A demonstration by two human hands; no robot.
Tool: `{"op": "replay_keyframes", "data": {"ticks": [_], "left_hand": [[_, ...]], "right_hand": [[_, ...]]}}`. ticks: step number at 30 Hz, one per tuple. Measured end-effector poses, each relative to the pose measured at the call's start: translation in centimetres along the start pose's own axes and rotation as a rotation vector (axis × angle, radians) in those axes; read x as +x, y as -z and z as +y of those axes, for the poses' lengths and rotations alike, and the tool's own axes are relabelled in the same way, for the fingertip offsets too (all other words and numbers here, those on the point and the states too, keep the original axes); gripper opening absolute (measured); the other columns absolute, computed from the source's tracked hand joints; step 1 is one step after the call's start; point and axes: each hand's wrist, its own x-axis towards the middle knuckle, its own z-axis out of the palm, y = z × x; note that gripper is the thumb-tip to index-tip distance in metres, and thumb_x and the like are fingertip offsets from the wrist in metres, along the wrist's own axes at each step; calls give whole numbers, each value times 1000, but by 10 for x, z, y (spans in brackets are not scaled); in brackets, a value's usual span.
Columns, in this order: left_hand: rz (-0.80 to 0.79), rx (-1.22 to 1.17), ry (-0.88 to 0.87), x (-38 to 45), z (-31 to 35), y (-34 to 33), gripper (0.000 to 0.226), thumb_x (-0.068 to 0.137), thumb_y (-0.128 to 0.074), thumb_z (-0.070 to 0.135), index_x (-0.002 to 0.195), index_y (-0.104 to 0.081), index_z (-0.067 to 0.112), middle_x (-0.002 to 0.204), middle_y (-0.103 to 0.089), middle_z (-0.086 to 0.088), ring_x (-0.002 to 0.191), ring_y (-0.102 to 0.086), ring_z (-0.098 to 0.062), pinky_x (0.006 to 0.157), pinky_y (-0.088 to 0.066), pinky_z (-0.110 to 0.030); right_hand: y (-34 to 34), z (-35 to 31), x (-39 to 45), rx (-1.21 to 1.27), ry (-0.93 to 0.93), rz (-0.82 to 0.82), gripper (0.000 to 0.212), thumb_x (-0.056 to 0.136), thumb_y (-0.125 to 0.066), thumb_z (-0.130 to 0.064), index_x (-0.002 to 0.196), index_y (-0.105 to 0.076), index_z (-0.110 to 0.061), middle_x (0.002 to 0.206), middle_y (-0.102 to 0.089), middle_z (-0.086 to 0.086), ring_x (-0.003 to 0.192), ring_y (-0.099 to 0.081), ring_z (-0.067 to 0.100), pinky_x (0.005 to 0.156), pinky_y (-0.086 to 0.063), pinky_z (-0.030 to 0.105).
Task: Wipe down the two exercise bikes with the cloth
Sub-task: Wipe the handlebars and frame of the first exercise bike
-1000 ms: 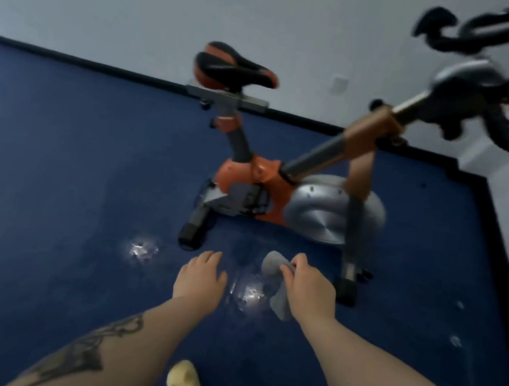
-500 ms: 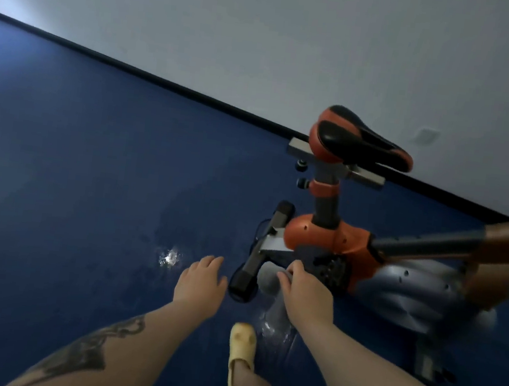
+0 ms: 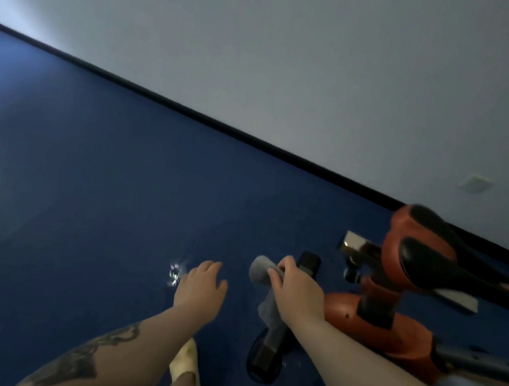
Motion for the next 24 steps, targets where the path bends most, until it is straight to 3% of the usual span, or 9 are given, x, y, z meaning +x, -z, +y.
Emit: {"op": "replay_keyframes", "data": {"ticks": [5, 12, 24], "left_hand": [[-52, 52, -82, 111, -27, 51, 52, 100, -36, 37, 149, -30, 19, 156, -31, 1, 139, -35, -21, 115, -29, -37], [-110, 178, -298, 246, -9, 116, 50, 99, -35, 35, 148, -33, 20, 155, -33, 1, 138, -36, -21, 114, -29, -37], [-253, 309, -553, 438, 126, 136, 48, 99, -37, 36, 145, -38, 21, 152, -37, 3, 136, -38, -18, 113, -31, -34]], "right_hand": [[-14, -41, 95, 19, -112, 46, 20, 96, -38, -48, 88, -38, -30, 73, -58, -9, 63, -54, 9, 45, -31, 23], [0, -65, 192, 81, -388, 190, 23, 96, -40, -46, 86, -40, -26, 65, -52, -10, 56, -50, 8, 42, -28, 26], [36, 24, 327, 112, -800, 317, 26, 97, -37, -46, 85, -39, -23, 67, -55, -8, 56, -52, 10, 47, -38, 28]]}}
